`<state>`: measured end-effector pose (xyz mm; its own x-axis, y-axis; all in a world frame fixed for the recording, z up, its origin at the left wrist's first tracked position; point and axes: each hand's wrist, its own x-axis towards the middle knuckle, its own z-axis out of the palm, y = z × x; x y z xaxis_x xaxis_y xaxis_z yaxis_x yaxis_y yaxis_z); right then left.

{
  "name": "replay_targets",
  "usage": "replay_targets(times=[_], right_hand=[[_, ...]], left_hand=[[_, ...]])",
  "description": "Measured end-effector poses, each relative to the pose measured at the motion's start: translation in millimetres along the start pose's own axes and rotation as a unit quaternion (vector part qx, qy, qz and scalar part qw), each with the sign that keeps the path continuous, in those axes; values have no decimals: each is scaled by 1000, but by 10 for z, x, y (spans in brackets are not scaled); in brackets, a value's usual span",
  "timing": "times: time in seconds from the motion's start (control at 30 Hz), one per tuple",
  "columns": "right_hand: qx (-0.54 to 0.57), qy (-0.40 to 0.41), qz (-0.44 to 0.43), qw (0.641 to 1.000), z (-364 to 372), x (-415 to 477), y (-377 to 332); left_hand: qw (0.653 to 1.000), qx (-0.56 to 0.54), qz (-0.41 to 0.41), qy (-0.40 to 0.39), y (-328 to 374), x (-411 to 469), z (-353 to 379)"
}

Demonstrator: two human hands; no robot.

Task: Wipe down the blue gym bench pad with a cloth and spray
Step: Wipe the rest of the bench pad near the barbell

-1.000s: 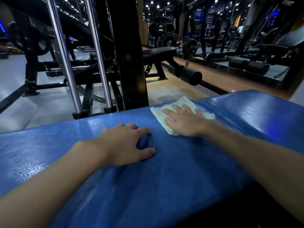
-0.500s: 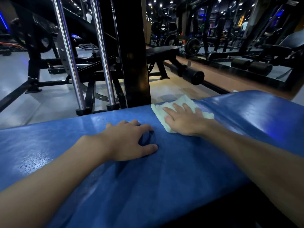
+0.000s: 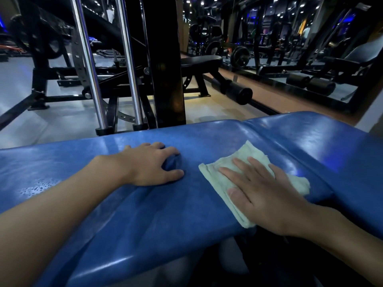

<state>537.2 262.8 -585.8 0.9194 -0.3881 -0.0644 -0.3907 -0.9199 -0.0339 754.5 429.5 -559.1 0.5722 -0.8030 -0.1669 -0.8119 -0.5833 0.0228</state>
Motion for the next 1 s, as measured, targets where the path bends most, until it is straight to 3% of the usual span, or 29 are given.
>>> replay_targets(times=[0.6, 0.8, 1.0], right_hand=[[35, -30, 31, 998, -220, 2306, -227], [32, -21, 31, 999, -154, 2145, -211], [16, -2, 14, 1000, -31, 1260, -160]], left_hand=[[1000, 22, 20, -3, -27, 46, 10], [1000, 18, 19, 2, -29, 19, 10], [1000, 12, 14, 1, -24, -2, 9]])
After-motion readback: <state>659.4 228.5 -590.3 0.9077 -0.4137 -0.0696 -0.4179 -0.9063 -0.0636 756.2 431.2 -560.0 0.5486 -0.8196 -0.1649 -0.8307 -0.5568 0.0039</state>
